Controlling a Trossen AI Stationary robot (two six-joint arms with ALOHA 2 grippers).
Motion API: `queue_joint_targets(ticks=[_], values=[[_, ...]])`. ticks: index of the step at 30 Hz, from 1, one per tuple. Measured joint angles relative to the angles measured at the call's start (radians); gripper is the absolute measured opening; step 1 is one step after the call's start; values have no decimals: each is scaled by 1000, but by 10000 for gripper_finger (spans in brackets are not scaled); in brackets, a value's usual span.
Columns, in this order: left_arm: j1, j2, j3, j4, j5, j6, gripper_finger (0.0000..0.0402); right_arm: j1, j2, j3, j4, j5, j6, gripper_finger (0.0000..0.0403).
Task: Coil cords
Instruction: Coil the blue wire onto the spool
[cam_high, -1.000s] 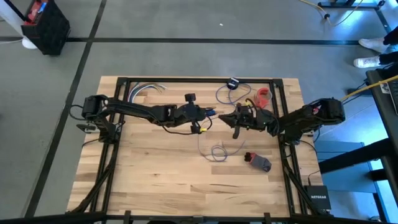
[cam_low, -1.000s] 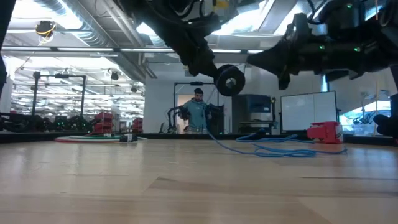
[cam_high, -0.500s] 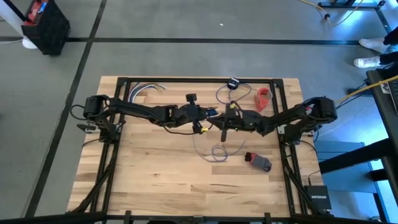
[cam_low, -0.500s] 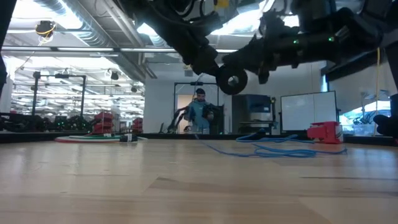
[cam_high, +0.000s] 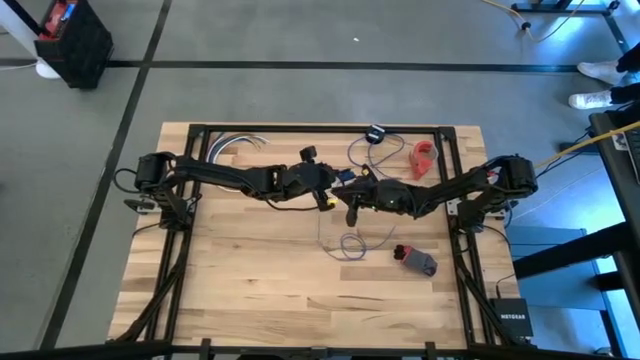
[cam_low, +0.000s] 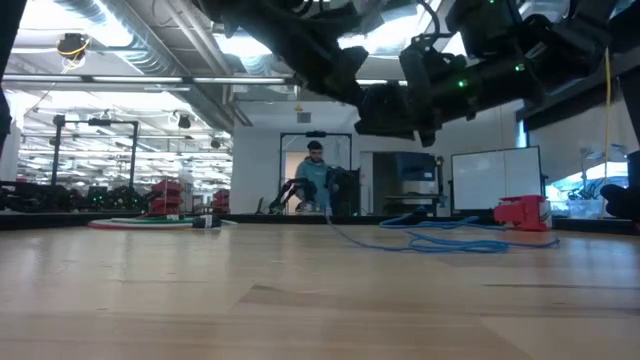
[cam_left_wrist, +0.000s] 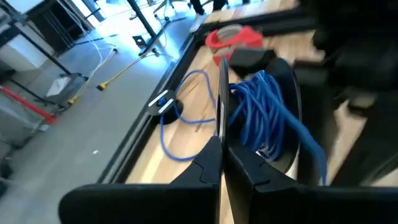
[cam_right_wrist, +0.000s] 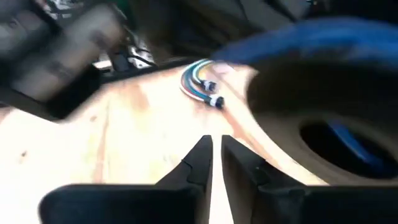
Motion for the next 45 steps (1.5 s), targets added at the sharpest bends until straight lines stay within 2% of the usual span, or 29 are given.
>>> queue_joint_targets(ticks=[5, 10, 14, 18, 20, 24, 29, 33, 45], values=[[2, -1, 19, 6, 94, -88, 0, 1, 0, 0, -41, 77, 0, 75], [4, -1, 24, 0, 105, -99, 0, 1, 0, -1, -50, 100, -27, 115], [7, -1, 24, -30, 121, -103, 0, 0, -33, -1, -186, 44, -72, 127], [3, -1, 23, -23, 131, -99, 0, 12, -74, -1, -277, -68, -74, 128], [3, -1, 23, -17, 135, -98, 0, 29, -61, -1, -226, -86, -72, 129], [3, -3, 22, -23, 131, -97, 0, 63, 50, -1, 12, -77, -65, 129], [4, -3, 22, -21, 129, -103, 0, 78, 200, 0, 215, 25, -45, 129], [4, -3, 22, -15, 125, -103, 0, 78, 282, 0, 324, -6, -31, 129], [5, -3, 22, -16, 121, -100, 0, 79, 326, 43, 365, -52, -27, 129]])
